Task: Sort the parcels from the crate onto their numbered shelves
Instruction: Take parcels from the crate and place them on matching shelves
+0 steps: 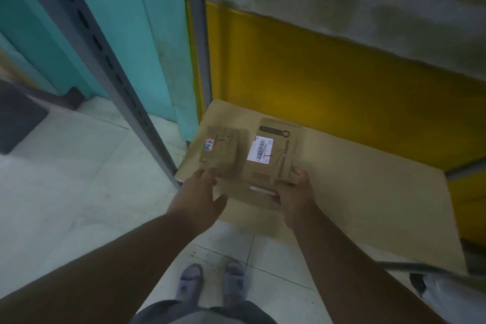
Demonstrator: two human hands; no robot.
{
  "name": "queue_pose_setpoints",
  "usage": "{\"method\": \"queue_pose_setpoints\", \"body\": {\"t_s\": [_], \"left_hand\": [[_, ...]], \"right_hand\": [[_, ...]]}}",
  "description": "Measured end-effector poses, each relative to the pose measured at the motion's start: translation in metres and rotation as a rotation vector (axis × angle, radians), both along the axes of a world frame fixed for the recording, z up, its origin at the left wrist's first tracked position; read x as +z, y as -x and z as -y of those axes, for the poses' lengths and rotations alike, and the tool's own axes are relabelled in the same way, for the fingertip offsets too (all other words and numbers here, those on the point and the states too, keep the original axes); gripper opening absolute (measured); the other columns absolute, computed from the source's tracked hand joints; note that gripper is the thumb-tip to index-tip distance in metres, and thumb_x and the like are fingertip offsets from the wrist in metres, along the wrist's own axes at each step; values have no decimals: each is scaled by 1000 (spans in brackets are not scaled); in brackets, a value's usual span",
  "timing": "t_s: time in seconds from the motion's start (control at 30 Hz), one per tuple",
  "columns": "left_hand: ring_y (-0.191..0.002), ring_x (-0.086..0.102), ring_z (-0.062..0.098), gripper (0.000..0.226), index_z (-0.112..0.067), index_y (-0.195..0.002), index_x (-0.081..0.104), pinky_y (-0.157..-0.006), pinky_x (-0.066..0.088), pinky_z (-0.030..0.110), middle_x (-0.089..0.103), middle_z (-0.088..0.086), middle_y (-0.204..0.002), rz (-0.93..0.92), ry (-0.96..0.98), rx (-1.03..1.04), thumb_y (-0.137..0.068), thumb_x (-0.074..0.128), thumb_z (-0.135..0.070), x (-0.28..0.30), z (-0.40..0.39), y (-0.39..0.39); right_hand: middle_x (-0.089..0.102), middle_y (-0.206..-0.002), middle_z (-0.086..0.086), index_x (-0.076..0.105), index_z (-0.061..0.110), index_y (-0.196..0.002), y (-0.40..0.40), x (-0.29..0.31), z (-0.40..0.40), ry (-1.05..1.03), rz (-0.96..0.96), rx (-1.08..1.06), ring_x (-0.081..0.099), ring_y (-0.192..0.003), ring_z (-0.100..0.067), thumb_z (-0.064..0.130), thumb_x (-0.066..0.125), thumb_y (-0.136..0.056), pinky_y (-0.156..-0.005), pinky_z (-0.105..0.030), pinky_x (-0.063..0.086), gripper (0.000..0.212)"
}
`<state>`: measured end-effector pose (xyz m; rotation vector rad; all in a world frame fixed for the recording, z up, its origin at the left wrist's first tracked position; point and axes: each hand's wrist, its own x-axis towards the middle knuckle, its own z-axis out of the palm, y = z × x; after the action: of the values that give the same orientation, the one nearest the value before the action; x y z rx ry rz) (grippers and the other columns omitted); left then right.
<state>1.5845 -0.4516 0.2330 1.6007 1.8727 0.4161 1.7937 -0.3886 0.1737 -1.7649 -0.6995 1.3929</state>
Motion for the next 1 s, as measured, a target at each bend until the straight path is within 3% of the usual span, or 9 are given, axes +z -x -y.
{"method": "queue_pose_setpoints", "body": {"t_s": [0.13,0.23,0.3,0.33,0.4,0.47,0.67,0.77,1.0], "left_hand": [[-102,60,14,48,-25,-133,52,-90,53,35,59,-2,-121,-18,1,40,-88,67,-34,-17,8,-2],[-107,56,13,50,-25,-134,51,-92,51,32,59,-3,-122,-52,0,52,-88,67,-34,-27,11,-8],[-108,55,14,49,-26,-134,51,-92,51,33,59,-3,-123,-65,-12,52,-88,67,-34,-33,9,-11],[-108,55,15,49,-26,-133,50,-92,52,34,59,-3,-122,-72,-13,52,-88,66,-35,-35,8,-13],[-104,57,17,49,-27,-133,50,-92,53,38,59,-2,-123,-73,-22,55,-88,66,-35,-38,6,-17],[-104,58,18,49,-27,-133,50,-91,54,40,58,-2,-123,-82,-29,59,-88,66,-34,-39,7,-18],[-108,55,17,48,-26,-133,51,-92,51,35,59,-3,-122,-106,-23,80,-88,65,-36,-23,39,14],[-108,55,16,48,-27,-133,51,-91,50,30,58,-3,-122,-122,-46,96,-89,64,-37,-12,65,53],[-111,55,16,44,-28,-132,52,-93,49,33,58,-4,-120,-221,-116,232,-90,63,-39,4,142,223]], "right_hand": [[70,-117,-11,60,24,-127,-2,-39,-14,86,32,104,73,-94,-33,3,75,-76,-62,-44,61,57],[63,-129,-10,46,24,-139,-6,-58,-23,118,167,223,68,-106,-31,18,72,-72,-86,-48,59,73],[57,-133,-5,42,21,-143,-3,-44,-22,139,368,309,61,-116,-30,25,72,-80,-98,-36,50,69],[56,-131,-4,47,19,-139,-3,-41,-23,153,532,358,59,-118,-30,30,72,-85,-96,-30,46,60],[56,-128,-12,54,14,-127,-1,-34,-21,172,851,447,57,-116,-32,42,69,-89,-92,-35,45,50],[54,-127,-16,53,11,-123,4,-22,-13,97,964,481,57,-113,-32,43,67,-90,-90,-36,45,49],[58,-123,-10,55,17,-122,44,32,46,-392,873,631,60,-106,-28,46,65,-86,-85,-34,51,47],[58,-116,-9,59,15,-121,87,69,74,-613,916,737,56,-102,-25,38,70,-85,-80,-28,42,44],[60,-114,-7,60,13,-120,258,120,121,-888,893,936,61,-104,-27,36,65,-84,-85,-35,52,43]]}}
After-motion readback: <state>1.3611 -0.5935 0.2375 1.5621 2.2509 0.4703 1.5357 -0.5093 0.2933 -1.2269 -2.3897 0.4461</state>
